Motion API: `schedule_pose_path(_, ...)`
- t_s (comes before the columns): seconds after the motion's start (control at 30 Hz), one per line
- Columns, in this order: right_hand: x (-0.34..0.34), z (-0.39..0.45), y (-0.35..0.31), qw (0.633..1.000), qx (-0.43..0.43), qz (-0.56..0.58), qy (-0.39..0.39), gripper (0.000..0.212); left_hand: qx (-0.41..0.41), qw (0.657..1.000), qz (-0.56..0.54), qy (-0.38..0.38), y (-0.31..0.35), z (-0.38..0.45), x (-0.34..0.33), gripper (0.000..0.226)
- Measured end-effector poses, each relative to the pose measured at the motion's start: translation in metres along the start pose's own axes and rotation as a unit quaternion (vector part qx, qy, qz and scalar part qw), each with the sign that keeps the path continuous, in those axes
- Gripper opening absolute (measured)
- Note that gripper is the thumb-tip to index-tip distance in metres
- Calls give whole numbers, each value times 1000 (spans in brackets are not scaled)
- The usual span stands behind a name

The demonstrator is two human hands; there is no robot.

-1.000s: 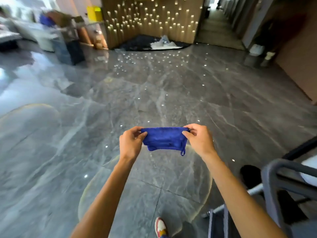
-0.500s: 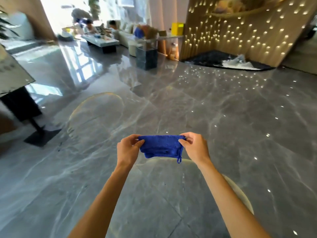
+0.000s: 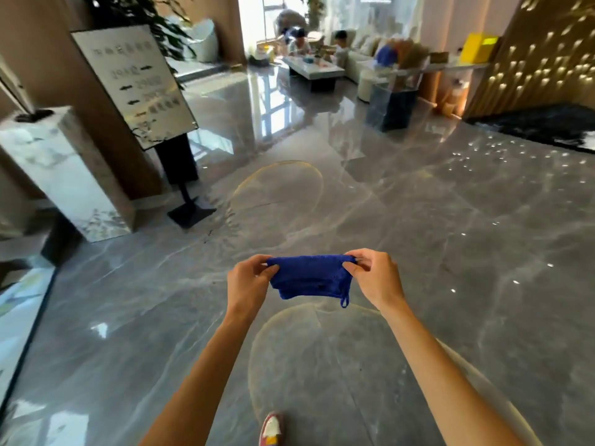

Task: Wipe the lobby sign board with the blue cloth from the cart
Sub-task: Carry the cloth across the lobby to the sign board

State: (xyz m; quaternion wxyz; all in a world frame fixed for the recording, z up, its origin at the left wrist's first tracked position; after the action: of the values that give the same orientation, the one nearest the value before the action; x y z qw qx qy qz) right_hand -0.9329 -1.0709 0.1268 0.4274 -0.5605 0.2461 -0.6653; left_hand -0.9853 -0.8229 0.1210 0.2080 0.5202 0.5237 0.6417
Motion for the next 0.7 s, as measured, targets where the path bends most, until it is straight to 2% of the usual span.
schedule_pose_path(0.23, -55, 75, -3, 998, 26, 14, -49, 14, 29, 999, -15, 40, -17, 62, 20, 15)
schedule_pose_path(0.5, -123, 186, 2, 997, 30, 12, -74, 15, 57, 995, -39, 70, -32, 179, 31, 23)
schedule_pose_path(0.7, -167, 253, 2, 994, 30, 16, -101, 14, 79, 993, -41, 74, -41, 249, 42, 18)
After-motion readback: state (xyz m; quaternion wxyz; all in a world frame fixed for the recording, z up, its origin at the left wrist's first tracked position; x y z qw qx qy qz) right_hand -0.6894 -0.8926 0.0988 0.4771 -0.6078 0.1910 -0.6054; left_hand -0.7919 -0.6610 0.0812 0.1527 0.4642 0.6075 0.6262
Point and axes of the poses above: each hand's wrist, its own z-axis towards the middle knuckle, its own x-axis out of the back of the hand, y = z × x, the point moved 3 cm from there along z, towards the middle knuckle, and after that the axes turned 13 degrees about x, right-handed, at the moved point
